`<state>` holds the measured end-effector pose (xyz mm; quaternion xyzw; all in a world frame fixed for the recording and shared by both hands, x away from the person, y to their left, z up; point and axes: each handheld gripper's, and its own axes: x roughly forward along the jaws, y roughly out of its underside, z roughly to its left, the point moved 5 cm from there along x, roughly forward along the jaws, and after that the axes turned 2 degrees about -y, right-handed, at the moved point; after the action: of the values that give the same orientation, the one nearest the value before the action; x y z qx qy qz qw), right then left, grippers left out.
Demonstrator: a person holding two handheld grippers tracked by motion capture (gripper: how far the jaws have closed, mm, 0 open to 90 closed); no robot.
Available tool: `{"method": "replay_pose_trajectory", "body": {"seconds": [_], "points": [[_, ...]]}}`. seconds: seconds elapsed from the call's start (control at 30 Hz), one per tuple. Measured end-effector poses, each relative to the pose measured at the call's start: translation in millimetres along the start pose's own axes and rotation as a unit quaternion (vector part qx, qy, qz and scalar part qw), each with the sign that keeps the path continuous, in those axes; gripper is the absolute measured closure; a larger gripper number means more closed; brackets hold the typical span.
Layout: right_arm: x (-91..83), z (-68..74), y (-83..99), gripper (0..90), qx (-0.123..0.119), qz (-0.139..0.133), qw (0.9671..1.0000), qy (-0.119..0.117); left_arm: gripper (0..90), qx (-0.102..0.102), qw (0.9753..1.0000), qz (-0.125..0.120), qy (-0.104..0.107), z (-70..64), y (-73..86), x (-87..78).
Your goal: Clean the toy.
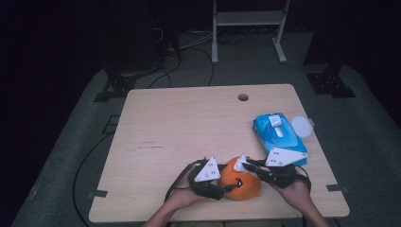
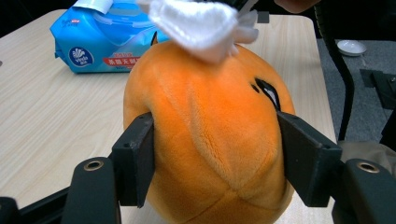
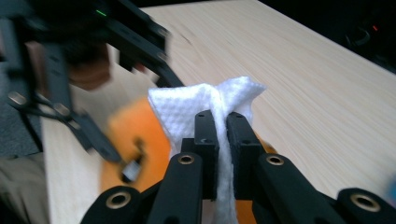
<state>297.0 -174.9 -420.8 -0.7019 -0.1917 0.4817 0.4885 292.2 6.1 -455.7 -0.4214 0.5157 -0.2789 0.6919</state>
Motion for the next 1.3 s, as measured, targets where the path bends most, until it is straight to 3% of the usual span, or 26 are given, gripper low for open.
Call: {"method": "replay_pose_trajectory", "body": {"seconds": [0.1,0.2,0.27,0.37,0.5,0.57,0.6,0.67,0.77,0.83,0.9,1.07,1.17,1.3], "points": [[-5.3,-1.1,5.8,83.3,0.015,-0.001,0.9999,-0.006,32.5,0.0,1.0,-0.003,0.002,-1.0,-1.2,1.5],[-2.1,9.2,-0.1,83.3,0.007,-0.005,0.9997,-0.025,32.6,0.021,0.9998,-0.001,0.0,-4.5,-2.8,2.3],[4.4,17.6,-6.4,83.2,-0.003,-0.008,0.9992,-0.04,32.9,0.047,0.9989,0.004,-0.004,-8.4,-3.0,1.9],[12.6,21.6,-14.7,83.2,-0.011,-0.01,0.9989,-0.044,33.4,0.058,0.9983,0.005,-0.007,-10.4,-2.5,1.2],[10.9,10.6,-12.9,83.3,-0.001,-0.011,0.9996,-0.027,33.7,0.053,0.9986,0.001,-0.002,-8.2,0.0,0.6],[7.0,2.4,-7.3,83.3,0.01,-0.008,0.9998,-0.013,30.1,0.038,0.9993,-0.002,-0.001,-6.4,0.1,0.9],[5.9,0.5,-5.3,83.3,0.015,-0.008,0.9998,-0.011,26.7,0.012,0.9999,-0.005,0.003,-5.0,-0.9,2.0],[4.7,0.1,-2.1,83.3,0.022,-0.01,0.9996,-0.011,18.5,-0.018,0.9998,-0.005,0.012,-2.6,-3.1,3.5],[8.1,11.9,-6.4,83.2,0.012,-0.014,0.9996,-0.021,17.8,-0.042,0.9991,-0.006,0.009,-1.8,-5.5,6.1],[12.1,19.5,-10.5,83.2,0.003,-0.016,0.9992,-0.036,25.0,-0.036,0.9993,-0.006,0.001,-2.6,-5.3,5.5],[15.3,22.0,-13.7,83.2,-0.003,-0.014,0.9992,-0.038,31.4,-0.007,0.9999,-0.005,-0.009,-4.4,-4.6,4.0],[10.1,5.0,-9.3,83.3,0.013,-0.014,0.9997,-0.014,35.2,0.022,0.9997,-0.002,-0.007,-6.2,-1.3,1.9],[3.2,-9.3,2.6,83.3,0.038,-0.013,0.9992,-0.006,35.3,0.02,0.9998,-0.001,-0.005,-5.1,1.7,0.5],[-2.8,-13.4,11.1,83.3,0.048,-0.01,0.9988,0.0,33.9,0.008,0.9999,0.0,0.013,-2.5,4.0,0.2]]}}
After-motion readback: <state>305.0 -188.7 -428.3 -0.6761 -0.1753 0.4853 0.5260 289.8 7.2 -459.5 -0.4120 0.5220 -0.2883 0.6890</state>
